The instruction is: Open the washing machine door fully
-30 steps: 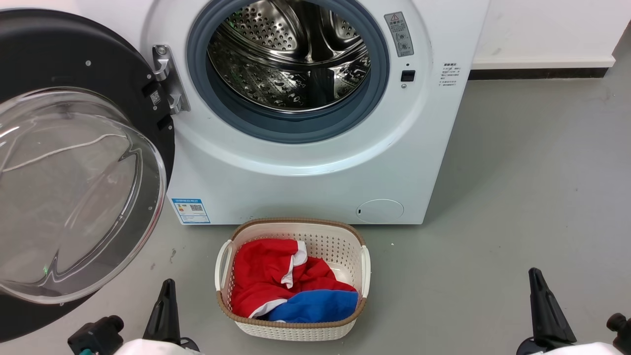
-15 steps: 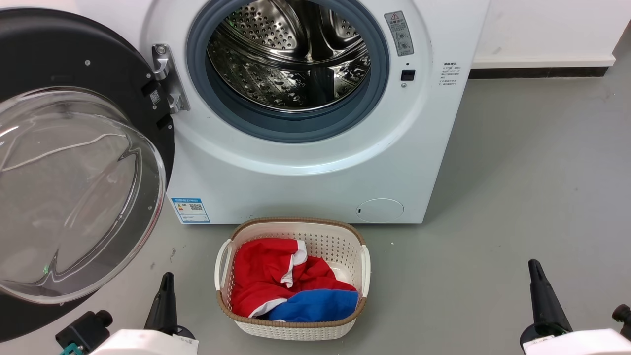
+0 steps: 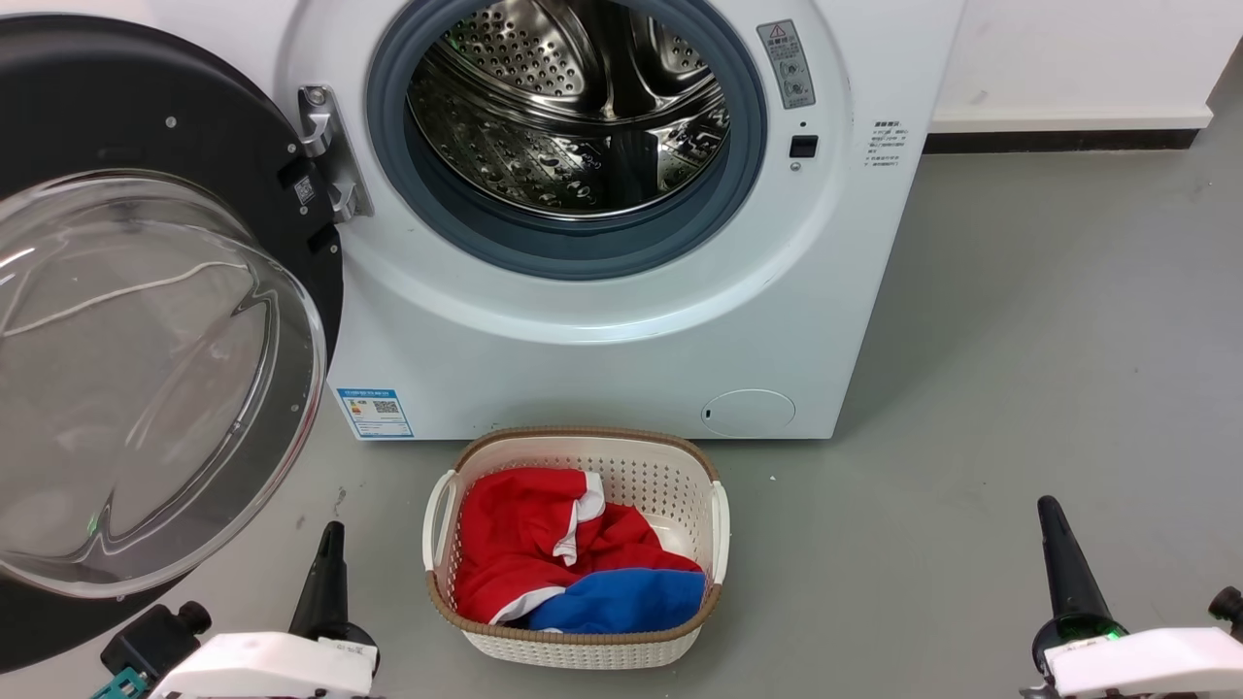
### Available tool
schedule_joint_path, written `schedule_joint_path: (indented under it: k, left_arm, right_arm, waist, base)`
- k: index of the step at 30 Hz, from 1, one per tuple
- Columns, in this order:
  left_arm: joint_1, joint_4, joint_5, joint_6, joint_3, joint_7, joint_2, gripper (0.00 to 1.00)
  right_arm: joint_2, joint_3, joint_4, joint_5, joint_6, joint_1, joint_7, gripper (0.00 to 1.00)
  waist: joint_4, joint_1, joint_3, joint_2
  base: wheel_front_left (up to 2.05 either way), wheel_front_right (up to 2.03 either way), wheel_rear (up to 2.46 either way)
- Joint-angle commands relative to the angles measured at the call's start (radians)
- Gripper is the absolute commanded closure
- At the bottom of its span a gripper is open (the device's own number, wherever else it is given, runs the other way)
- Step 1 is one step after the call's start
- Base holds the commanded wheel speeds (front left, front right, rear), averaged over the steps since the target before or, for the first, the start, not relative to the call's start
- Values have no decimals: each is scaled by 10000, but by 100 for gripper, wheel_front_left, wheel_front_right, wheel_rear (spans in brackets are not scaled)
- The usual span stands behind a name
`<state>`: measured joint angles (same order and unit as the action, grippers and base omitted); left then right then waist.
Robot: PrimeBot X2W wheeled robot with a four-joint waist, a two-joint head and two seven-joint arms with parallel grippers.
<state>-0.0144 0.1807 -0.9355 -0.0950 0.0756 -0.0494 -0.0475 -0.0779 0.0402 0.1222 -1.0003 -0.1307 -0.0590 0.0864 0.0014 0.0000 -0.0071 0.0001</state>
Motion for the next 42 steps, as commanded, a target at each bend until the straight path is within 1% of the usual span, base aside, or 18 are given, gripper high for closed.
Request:
schedule_joint_path:
  k: [1, 21, 42]
  left_arm:
    - [265, -50, -375, -39, 53, 94, -24, 100]
    - [632, 194, -2599, -163, 174, 638, -30, 100]
    - [934, 401, -4461, -262, 273, 1094, -34, 100]
  right_arm:
    - [-88, 21, -18, -372, -1, 292, -67, 100]
    - [-91, 103, 407, -2514, -1, 777, -610, 100]
    - [-63, 210, 772, -4284, -1, 1211, -1102, 100]
  waist:
    - [0, 0, 3, -1]
    - [-4, 0, 31, -1]
    - [-8, 0, 59, -1]
  base:
    - [0, 0, 0]
    - [0, 0, 0]
    - [0, 0, 0]
